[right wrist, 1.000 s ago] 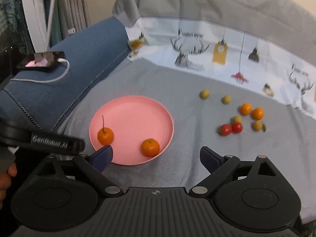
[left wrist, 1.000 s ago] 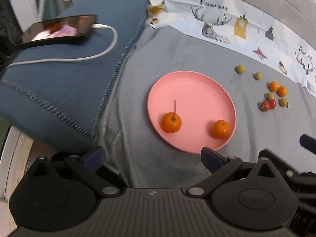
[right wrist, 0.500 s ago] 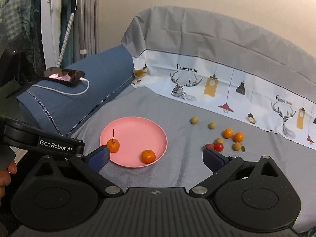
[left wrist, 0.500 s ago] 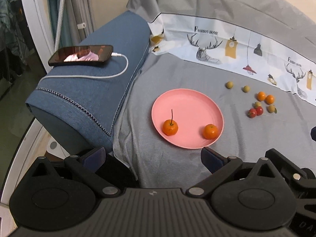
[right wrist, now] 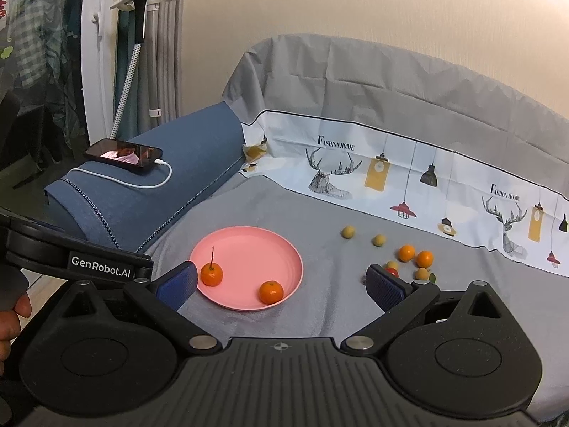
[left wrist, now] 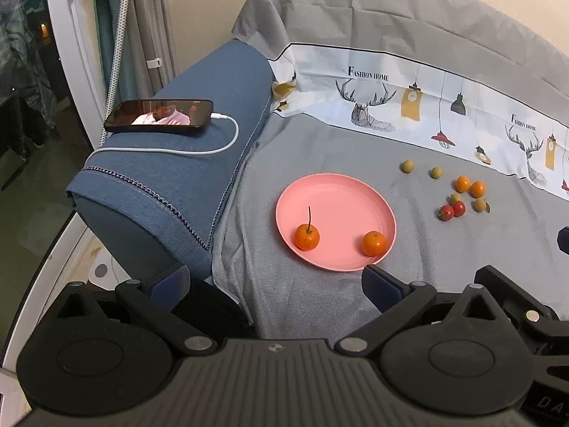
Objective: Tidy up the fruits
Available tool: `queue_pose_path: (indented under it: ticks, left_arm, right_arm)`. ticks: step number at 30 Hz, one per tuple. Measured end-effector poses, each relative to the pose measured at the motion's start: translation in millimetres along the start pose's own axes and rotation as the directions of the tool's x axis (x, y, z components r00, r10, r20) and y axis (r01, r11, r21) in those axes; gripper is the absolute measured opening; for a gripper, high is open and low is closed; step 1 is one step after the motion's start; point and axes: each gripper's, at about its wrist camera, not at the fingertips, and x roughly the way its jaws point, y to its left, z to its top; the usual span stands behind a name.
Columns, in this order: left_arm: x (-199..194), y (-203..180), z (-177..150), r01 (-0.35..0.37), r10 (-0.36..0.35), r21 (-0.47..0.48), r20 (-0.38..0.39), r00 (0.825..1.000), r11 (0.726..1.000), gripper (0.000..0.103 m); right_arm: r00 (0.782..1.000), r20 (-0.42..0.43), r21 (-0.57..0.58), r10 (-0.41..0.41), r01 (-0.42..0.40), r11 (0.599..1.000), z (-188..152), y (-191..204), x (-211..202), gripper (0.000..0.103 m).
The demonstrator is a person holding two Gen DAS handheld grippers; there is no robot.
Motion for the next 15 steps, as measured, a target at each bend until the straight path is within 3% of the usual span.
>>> queue_pose_path:
  ticks: [15]
  left_arm:
    - [5.1,2.6,-1.0,0.003,-0.003,-0.005,-0.014,1.000,1.000,0.103]
  right_arm:
    - [1.000,-0.021,-0.002,0.003,-0.003,1.000,0.7,0.3,3.2,0.101]
